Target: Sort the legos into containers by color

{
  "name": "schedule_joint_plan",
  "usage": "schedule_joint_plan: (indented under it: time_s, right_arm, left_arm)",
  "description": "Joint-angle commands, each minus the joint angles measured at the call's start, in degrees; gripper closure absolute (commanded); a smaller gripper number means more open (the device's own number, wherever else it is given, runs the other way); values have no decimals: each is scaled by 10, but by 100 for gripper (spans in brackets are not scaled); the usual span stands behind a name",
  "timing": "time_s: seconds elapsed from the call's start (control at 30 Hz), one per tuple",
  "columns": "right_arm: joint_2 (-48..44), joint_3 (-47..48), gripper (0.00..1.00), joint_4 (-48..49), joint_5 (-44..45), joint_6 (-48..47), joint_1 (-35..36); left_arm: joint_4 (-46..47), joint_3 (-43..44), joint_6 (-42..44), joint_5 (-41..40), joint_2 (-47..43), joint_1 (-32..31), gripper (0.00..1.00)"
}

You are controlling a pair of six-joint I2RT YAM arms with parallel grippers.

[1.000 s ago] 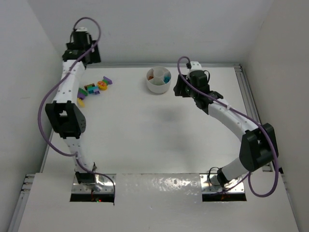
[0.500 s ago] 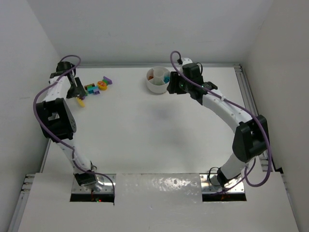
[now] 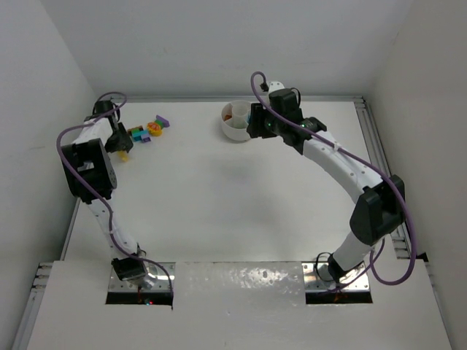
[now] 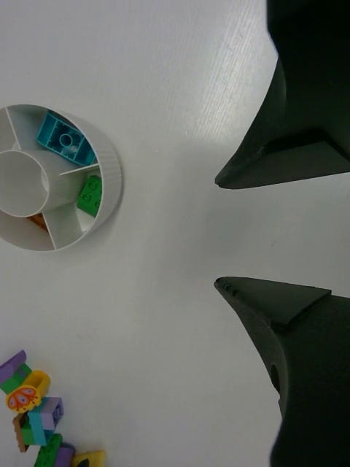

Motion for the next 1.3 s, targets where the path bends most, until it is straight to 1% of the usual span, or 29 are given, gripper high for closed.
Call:
schedule_joint_plan:
  time_s: [0.0,0.03,0.1,0.13,0.23,0.4,0.57,0.6,0.63,0.67,0.77,0.8,0.83,0.87,0.97,1.17,1.27]
  right_arm:
    - [-2,25,49,-12,18,-11,5]
    - [-1,26,49,-13,19,-12,5]
    - [-1,27,49,-12,19,-11,6]
    - [-1,27,49,-12,20,-10,6]
    - [-3,27,49,-11,22,-10,6]
    - [-12,19,49,-14,30,-15,8]
    - [-24,4,49,-11,37,-16,8]
    - [-26,3,49,-10,38,-17,8]
    - [-26,2,49,-10,38,-17,8]
    - [-27,1,49,-10,40,-18,9]
    - [-31,-2,49,-8,40,-19,8]
    - [-33,-4,49,-8,40,-17,8]
    - [-33,-5,49,-7,40,-18,8]
    - [-34,-6,49,-7,40,-19,8]
    - [-36,-8,49,-5,36,-27,9]
    - [-36,-7,49,7,-25,-69,9]
    - [-36,-11,49,14,-54,-79,9]
  left_arm:
    - [41,2,-12,4,12,6,34]
    - [43,3,-14,6,14,6,38]
    - [52,0,-15,16,15,6,41]
    - [55,-1,-17,17,16,7,45]
    - [53,8,-21,17,29,7,48]
    - [51,10,-32,17,45,8,50]
    - [48,16,-32,16,56,11,61]
    - [49,16,-32,16,57,11,65]
    - [47,16,-33,16,56,10,67]
    - [47,16,-33,16,56,11,74]
    - [40,14,-34,20,51,12,85]
    - [37,14,-34,22,46,12,94]
    - [32,11,-34,25,41,13,98]
    - [30,9,-34,28,32,14,100]
    - [22,1,-31,40,6,19,100]
    - [-2,-19,-3,65,-61,20,100]
    - [-16,-35,10,91,-89,20,100]
